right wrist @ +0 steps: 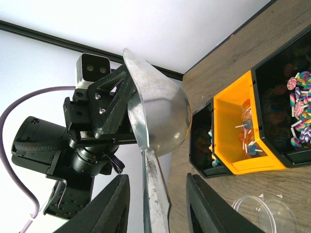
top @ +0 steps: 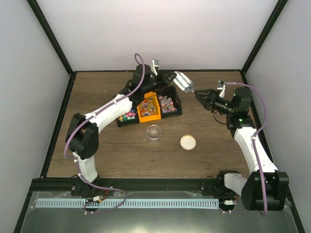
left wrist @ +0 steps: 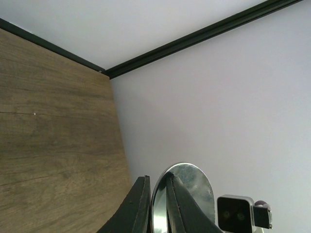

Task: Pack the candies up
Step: Adjust the spatula.

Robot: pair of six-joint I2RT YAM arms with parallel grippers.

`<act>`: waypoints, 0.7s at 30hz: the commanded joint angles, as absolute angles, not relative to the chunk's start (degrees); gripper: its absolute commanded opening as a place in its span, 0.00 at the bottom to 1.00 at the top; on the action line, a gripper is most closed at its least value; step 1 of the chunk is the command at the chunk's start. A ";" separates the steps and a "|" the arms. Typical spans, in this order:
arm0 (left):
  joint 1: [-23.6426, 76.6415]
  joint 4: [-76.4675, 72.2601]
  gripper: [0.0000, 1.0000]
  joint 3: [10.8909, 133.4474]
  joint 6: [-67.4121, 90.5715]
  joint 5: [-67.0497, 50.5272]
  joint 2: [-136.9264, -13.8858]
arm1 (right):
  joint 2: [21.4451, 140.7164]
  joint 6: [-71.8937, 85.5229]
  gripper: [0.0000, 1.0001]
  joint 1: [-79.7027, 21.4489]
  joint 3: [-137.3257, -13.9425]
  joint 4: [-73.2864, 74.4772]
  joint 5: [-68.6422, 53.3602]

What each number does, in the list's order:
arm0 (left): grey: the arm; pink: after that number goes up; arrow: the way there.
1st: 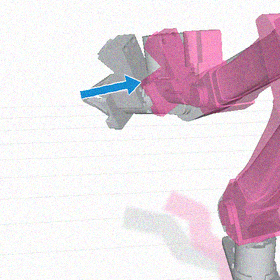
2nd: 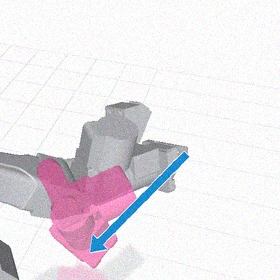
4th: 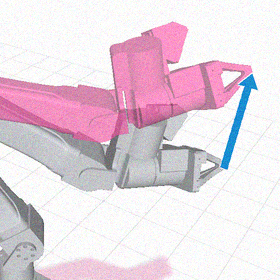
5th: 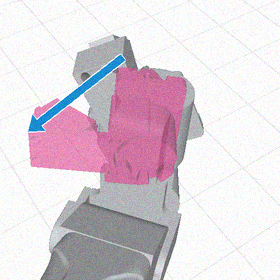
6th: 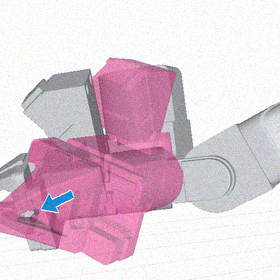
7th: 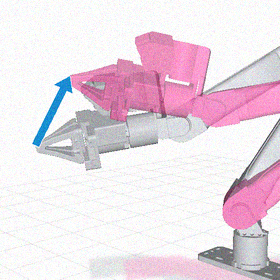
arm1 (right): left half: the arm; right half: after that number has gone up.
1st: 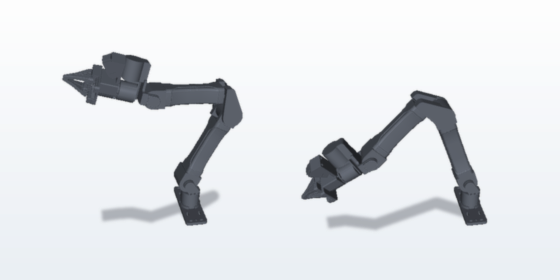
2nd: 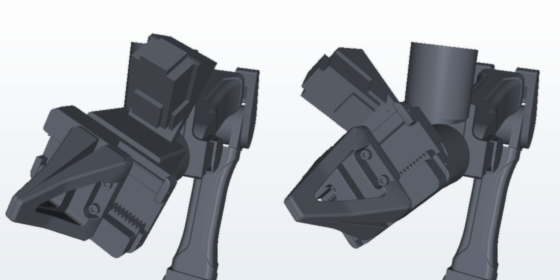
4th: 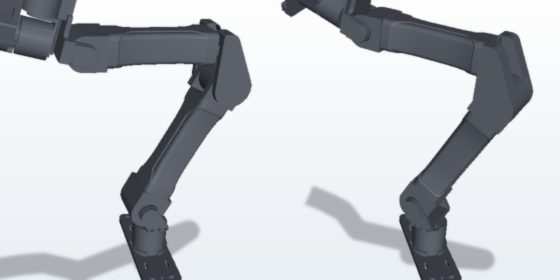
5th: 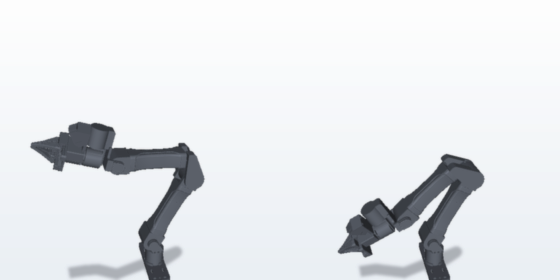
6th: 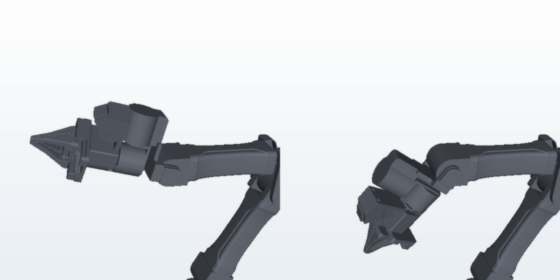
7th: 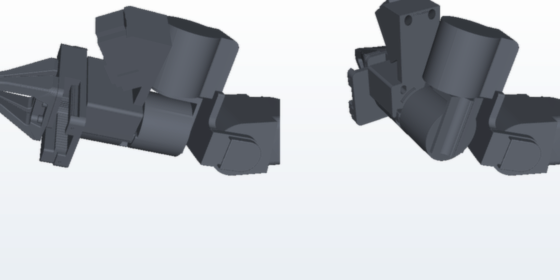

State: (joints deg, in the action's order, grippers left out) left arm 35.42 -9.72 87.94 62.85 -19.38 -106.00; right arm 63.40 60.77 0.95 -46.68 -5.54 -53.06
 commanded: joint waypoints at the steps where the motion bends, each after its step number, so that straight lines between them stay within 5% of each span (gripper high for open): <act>1: 36.03 -10.85 0.07 88.07 62.49 -18.92 -106.06 | 63.83 61.29 0.35 1.23 -47.32 -7.74 -54.74; 8: 36.73 -11.43 0.07 87.45 63.39 -17.50 -106.03 | 63.88 61.91 0.38 0.45 -46.87 -8.54 -54.50; 21: 36.91 -11.78 0.08 84.81 64.86 -16.11 -104.97 | 63.83 61.88 0.05 0.42 -47.06 -8.56 -53.48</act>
State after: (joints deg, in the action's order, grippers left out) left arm 36.64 -10.79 86.00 65.23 -17.21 -106.00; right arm 64.12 62.19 0.56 -46.61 -7.33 -53.34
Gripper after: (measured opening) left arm 0.084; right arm 0.126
